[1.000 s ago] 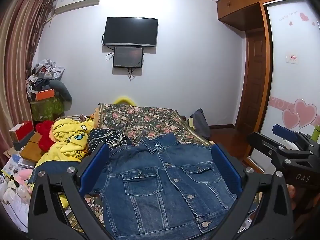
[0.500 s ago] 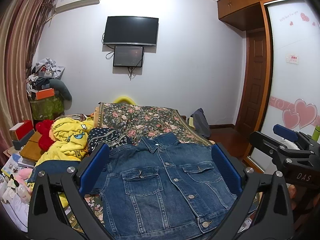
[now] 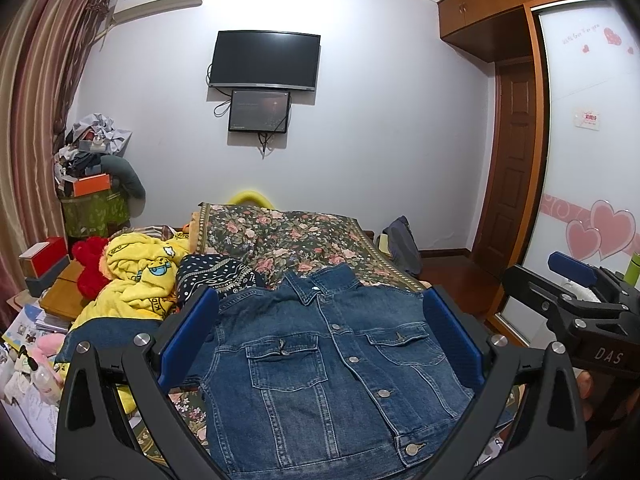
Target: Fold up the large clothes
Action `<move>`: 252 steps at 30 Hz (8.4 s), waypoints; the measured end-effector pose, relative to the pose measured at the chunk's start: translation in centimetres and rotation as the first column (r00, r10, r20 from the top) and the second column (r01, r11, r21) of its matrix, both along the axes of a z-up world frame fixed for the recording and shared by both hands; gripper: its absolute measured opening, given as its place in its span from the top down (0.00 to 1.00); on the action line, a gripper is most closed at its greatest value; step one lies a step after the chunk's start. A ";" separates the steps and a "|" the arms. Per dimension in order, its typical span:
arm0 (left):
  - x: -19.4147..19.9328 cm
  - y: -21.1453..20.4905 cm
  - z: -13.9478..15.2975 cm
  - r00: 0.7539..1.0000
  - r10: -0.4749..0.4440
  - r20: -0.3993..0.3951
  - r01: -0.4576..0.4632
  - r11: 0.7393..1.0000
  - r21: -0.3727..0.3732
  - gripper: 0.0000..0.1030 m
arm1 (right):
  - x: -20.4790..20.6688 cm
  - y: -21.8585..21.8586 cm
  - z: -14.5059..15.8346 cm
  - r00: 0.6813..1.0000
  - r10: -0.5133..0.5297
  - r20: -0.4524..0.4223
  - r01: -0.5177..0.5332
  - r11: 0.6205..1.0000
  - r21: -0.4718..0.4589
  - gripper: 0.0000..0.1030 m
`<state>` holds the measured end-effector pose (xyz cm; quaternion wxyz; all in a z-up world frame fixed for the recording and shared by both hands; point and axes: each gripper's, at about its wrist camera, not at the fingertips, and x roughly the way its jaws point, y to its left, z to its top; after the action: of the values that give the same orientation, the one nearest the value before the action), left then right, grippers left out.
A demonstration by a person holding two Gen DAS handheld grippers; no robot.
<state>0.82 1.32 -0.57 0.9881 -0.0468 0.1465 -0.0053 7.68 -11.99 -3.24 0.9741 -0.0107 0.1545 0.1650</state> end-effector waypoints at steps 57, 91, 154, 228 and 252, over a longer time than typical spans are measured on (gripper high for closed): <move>4.2 4.0 -1.5 0.994 0.095 -0.061 -0.096 0.995 -0.001 0.00 | 4.4 1.9 -1.3 0.995 0.012 -0.094 -0.013 1.000 -0.007 0.00; 10.6 40.8 -26.9 0.684 0.239 -0.689 -0.653 0.623 -0.431 0.14 | 20.1 8.6 -11.0 0.851 0.035 -0.523 -0.135 0.979 -0.155 0.00; 32.1 -2.5 -17.5 0.725 -0.269 -0.635 0.283 0.956 -0.082 0.96 | 19.0 -6.6 -10.1 0.853 -0.085 -0.515 0.037 0.994 -0.102 0.00; 25.2 11.8 -20.7 0.745 0.069 -0.663 0.016 0.992 0.122 0.25 | 27.1 -2.0 -9.0 0.876 0.145 -0.460 -0.158 0.987 0.010 0.80; 25.0 10.0 -23.0 0.713 0.094 -0.695 0.030 0.986 0.163 0.15 | 26.9 -13.5 -17.4 0.709 -0.115 -0.696 0.086 0.993 -0.077 0.72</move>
<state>25.82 11.29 -23.60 0.8592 0.0328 0.5088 0.0420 34.56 -25.52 -20.59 0.8505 0.0420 0.5146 0.1007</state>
